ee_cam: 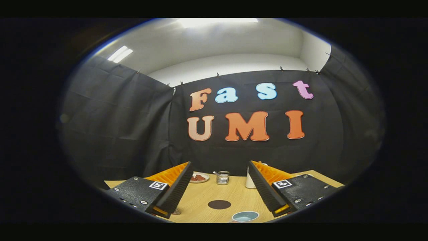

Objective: Take the bottle from table, then pour the juice into the cup, finally place the bottle on the coaster

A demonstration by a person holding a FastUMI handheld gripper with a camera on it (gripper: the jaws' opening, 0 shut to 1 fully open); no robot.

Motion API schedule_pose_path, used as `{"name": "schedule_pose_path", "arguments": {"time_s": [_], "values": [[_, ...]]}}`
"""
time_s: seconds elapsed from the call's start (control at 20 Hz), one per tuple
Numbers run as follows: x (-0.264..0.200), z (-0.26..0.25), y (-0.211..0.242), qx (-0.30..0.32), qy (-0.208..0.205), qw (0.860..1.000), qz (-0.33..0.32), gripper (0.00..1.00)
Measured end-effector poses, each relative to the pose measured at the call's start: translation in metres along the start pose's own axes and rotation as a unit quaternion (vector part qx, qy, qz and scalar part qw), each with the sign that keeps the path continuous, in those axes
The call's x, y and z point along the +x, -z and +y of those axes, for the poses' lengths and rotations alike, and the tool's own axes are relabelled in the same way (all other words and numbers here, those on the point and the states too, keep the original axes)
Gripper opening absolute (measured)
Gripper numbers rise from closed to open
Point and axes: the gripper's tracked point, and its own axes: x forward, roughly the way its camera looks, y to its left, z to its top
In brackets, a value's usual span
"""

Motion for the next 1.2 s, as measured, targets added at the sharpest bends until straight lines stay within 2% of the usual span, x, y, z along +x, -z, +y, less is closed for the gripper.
{"name": "schedule_pose_path", "arguments": {"time_s": [0.3, 0.6, 1.05, 1.2], "values": [[0.0, 0.021, 0.039, 0.011, -0.02, 0.999, 0.03, 0.99], [-0.008, 0.06, 0.086, 0.008, -0.061, 0.996, 0.069, 0.99], [-0.019, 0.108, 0.146, 0.049, -0.107, 0.986, 0.12, 0.99], [-0.021, 0.12, 0.171, 0.054, -0.106, 0.984, 0.134, 0.99]]}}
